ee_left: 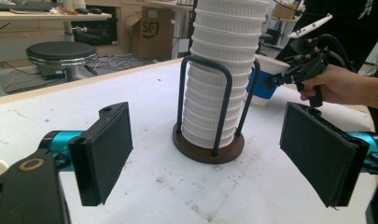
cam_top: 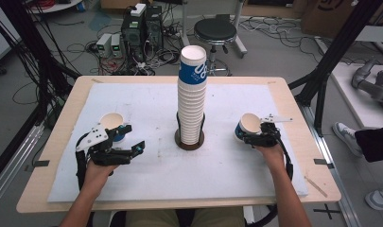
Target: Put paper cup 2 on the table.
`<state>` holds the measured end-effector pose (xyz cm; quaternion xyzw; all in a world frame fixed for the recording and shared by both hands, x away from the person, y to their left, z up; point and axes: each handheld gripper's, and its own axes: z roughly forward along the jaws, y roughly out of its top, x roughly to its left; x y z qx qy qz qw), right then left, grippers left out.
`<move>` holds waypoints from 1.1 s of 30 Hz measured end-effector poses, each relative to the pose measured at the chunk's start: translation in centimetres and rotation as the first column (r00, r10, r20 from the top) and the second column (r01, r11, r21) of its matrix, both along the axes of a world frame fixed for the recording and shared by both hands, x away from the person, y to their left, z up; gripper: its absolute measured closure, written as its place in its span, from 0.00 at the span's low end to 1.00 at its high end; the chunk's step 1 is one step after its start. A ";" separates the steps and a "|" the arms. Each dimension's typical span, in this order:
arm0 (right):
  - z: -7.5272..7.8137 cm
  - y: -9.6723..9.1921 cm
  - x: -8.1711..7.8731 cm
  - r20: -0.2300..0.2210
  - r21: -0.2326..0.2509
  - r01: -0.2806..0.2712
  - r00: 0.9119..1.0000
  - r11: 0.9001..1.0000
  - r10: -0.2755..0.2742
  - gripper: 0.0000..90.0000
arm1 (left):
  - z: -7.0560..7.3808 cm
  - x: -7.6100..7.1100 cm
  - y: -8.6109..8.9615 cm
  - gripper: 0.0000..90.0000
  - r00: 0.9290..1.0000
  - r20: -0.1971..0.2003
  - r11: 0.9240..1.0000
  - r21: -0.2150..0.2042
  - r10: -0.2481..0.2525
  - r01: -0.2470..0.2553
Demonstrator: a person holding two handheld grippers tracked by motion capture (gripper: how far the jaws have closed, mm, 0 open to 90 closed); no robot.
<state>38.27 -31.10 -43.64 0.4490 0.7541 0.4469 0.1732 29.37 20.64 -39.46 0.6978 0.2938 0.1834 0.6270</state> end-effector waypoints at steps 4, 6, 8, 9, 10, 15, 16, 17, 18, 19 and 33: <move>-0.3 -0.8 -0.8 -0.003 0.013 -0.009 1.000 1.000 0.009 0.17 | 0.0 0.0 0.1 0.19 1.000 0.000 1.000 -0.001 0.004 -0.004; -0.2 -1.2 -1.1 -0.003 0.022 -0.012 1.000 1.000 0.012 0.17 | -0.1 0.0 0.1 0.19 1.000 -0.002 1.000 -0.001 0.003 -0.003; 0.2 -1.9 -1.9 0.009 0.019 -0.021 1.000 1.000 0.021 0.17 | -0.1 0.1 0.1 0.19 1.000 -0.004 1.000 -0.001 0.002 -0.002; 0.3 -2.0 -2.2 0.007 0.016 -0.023 1.000 1.000 0.022 0.17 | -0.1 0.1 0.1 0.19 1.000 -0.004 1.000 -0.001 0.002 -0.002; 0.4 -2.2 -2.5 0.009 0.009 -0.019 1.000 1.000 0.019 0.17 | -0.2 0.1 0.1 0.19 1.000 -0.006 1.000 -0.003 0.004 -0.004; 1.1 -3.1 -4.3 0.025 -0.004 -0.036 0.999 0.999 0.036 0.17 | -0.1 0.3 0.1 0.19 1.000 -0.004 1.000 -0.008 -0.001 0.001; 1.3 -3.2 -4.6 0.027 -0.002 -0.035 0.999 0.999 0.035 0.17 | -0.1 0.3 0.1 0.19 1.000 -0.004 1.000 -0.008 -0.001 0.001; 1.6 -3.3 -5.1 0.034 0.005 -0.036 0.999 0.999 0.036 0.17 | 0.0 0.3 0.1 0.19 1.000 -0.002 1.000 -0.009 -0.002 0.002; 1.9 -3.5 -5.5 0.045 0.011 -0.044 0.998 0.999 0.043 0.17 | 0.0 0.3 0.0 0.19 1.000 -0.002 1.000 -0.014 -0.004 0.004; 2.2 -3.5 -6.0 0.051 0.019 -0.042 0.998 0.999 0.041 0.17 | 0.1 0.3 0.0 0.19 1.000 0.000 1.000 -0.018 -0.004 0.004; 6.2 -2.4 -9.4 0.211 0.041 -0.115 0.972 0.992 0.104 0.17 | 1.0 0.3 0.0 0.19 1.000 0.028 1.000 -0.029 -0.003 0.004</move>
